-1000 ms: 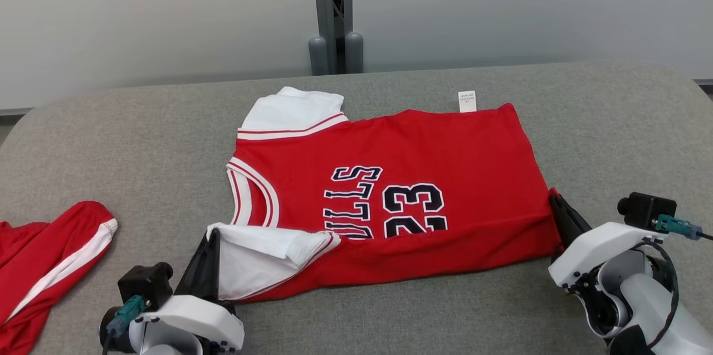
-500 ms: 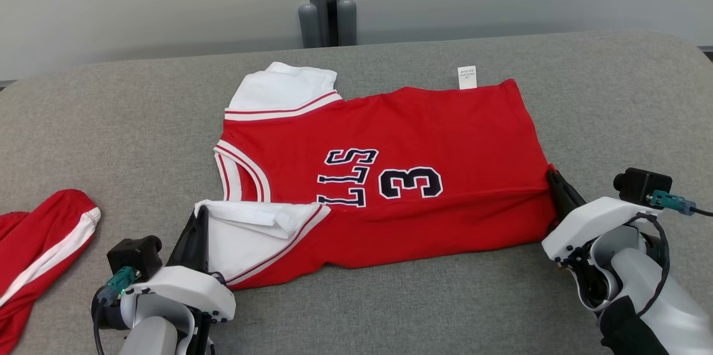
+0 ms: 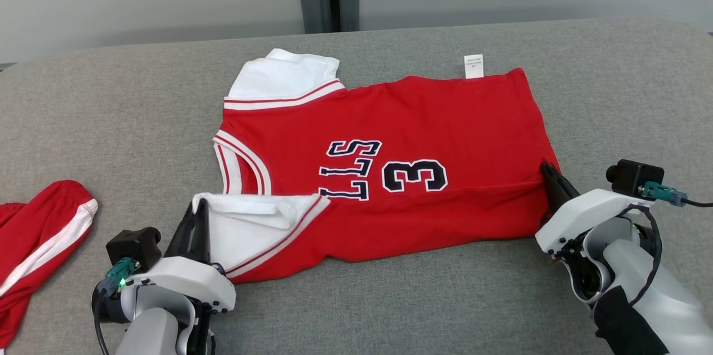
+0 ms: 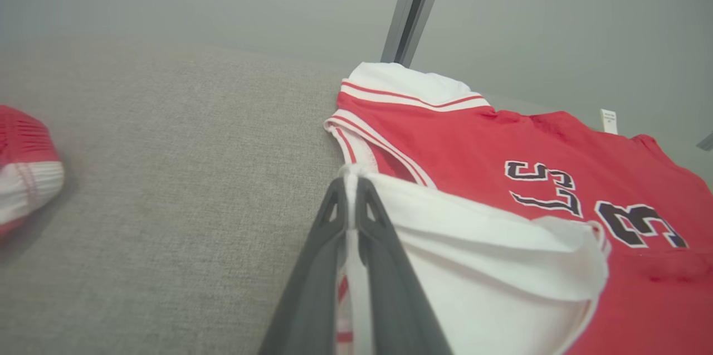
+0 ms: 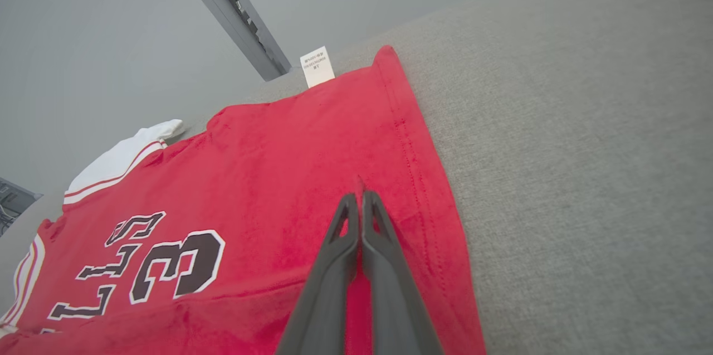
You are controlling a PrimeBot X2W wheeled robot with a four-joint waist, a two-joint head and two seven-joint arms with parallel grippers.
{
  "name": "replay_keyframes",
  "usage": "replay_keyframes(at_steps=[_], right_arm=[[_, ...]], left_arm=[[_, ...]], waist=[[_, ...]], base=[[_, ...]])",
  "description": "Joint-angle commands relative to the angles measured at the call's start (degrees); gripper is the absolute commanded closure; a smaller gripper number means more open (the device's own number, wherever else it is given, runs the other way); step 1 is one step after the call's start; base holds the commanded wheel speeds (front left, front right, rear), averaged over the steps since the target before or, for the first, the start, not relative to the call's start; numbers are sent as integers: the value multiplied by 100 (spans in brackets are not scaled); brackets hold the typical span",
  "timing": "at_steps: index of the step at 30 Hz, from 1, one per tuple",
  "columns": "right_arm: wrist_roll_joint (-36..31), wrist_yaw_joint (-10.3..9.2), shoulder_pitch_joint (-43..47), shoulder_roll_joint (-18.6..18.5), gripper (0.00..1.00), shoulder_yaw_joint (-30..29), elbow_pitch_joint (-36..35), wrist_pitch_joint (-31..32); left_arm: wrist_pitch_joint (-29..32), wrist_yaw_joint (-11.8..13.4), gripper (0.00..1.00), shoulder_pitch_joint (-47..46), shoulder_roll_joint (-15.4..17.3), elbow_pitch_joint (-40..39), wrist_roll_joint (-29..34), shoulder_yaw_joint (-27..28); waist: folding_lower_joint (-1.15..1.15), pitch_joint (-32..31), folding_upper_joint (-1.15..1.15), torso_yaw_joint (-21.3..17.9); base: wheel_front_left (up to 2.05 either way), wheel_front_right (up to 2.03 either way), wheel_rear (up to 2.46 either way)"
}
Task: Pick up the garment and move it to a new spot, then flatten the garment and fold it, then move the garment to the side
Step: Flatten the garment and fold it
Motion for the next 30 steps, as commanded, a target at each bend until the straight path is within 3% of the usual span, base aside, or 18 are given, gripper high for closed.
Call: replay_keyframes(at_steps=[1, 14, 21, 30], right_arm=[[39, -2, -65, -35, 0, 13, 19, -50], [167, -2, 55, -160, 0, 122, 77, -167], [4, -2, 672, -342, 0, -375, -389, -162], [-298, -2, 1489, -212, 0, -888, -760, -157]], left_arm=[[-1, 38, 0, -54, 36, 21, -64, 5], [-1, 162, 0, 181, 35, -175, -157, -6], [-1, 274, 0, 742, 33, -646, -411, 158], [-1, 369, 0, 1332, 36, -900, -749, -21]], waist=[[0, 3, 0, 9], [0, -279, 0, 60], [0, -666, 0, 41], [0, -919, 0, 34]], base=[[0, 0, 0], [0, 0, 0], [0, 0, 0], [0, 0, 0]])
